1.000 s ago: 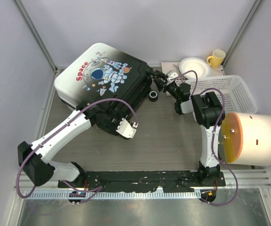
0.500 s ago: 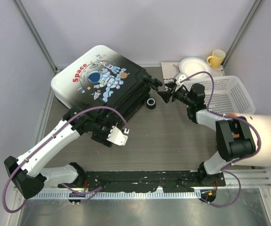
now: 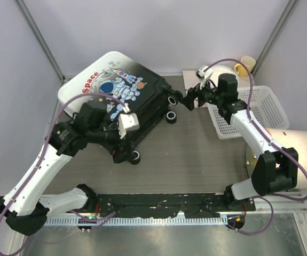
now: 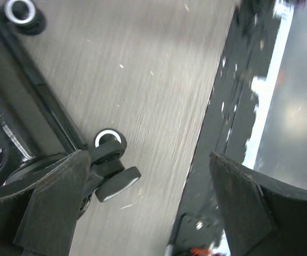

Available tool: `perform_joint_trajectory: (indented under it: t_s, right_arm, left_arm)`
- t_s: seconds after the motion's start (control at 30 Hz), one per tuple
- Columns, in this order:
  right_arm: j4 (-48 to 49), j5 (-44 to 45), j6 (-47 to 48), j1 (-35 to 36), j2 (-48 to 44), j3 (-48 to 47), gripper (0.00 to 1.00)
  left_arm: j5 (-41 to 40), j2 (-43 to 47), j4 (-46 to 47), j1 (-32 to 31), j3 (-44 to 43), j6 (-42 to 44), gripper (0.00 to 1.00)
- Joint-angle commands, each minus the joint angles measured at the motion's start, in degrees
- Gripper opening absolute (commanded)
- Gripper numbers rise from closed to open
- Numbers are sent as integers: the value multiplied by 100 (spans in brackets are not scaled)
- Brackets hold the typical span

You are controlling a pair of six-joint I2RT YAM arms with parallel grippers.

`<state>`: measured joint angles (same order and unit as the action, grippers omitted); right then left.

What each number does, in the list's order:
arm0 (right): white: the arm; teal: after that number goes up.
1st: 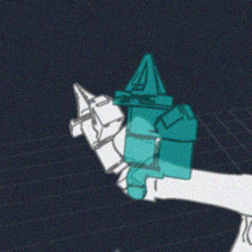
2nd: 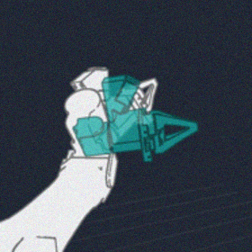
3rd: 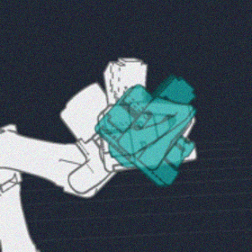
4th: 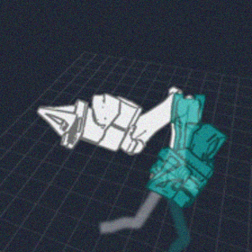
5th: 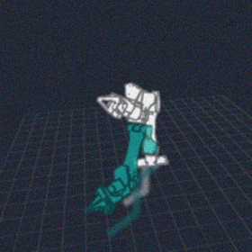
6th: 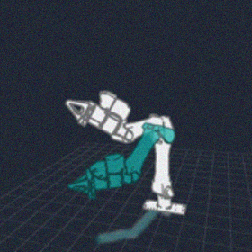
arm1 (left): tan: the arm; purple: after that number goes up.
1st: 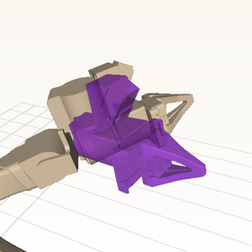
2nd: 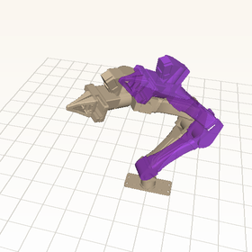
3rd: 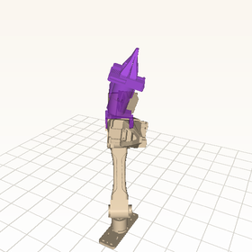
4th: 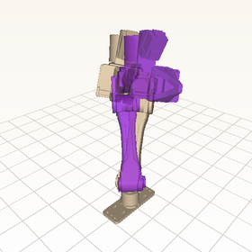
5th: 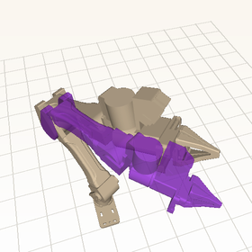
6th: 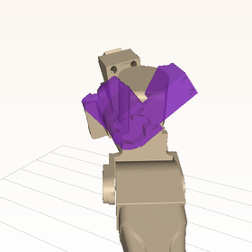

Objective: Open, take out, and arrange the luggage

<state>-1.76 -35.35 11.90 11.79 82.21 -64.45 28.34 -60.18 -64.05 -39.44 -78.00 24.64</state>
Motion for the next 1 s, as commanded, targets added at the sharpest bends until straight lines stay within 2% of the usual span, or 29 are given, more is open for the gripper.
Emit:
perform_joint_trajectory:
  t_s: [0.0,0.13,0.2,0.23,0.3,0.4,0.5,0.7,0.83,0.87,0.97]
  right_arm:
    - [-1192,151,102,51,451,-901,85]
    - [-1783,152,645,86,1129,-1841,86]
    - [-2020,-15,682,104,1384,-2080,86]
    - [-2074,-59,699,130,1455,-2255,86]
    - [-2196,-120,770,253,1612,-2388,86]
    - [-2241,-234,840,376,1788,-2555,86]
    - [-2258,-253,875,473,1851,-2608,86]
    - [-2408,282,1515,815,1921,-2608,87]
    - [-2426,774,1640,921,2228,-2845,86]
    - [-2443,793,1640,930,2255,-2906,86]
    - [-2443,793,1649,965,2325,-3056,73]
  left_arm:
    - [883,121,1280,953,-32,-2847,97]
    - [805,270,2088,2252,205,-4675,98]
    - [963,472,2300,2834,591,-5701,98]
    - [911,551,2301,3411,723,-5995,98]
    - [455,700,2030,4229,1014,-6373,95]
    - [-509,859,1476,5048,1365,-6769,92]
    - [-618,912,1238,5699,1585,-6780,92]
    - [-1584,640,983,6150,1533,-6473,92]
    - [-1507,201,1140,6256,1437,-6419,91]
    - [-1428,148,1210,6256,1445,-6428,88]
    - [-1427,-72,1641,6256,1524,-6323,82]
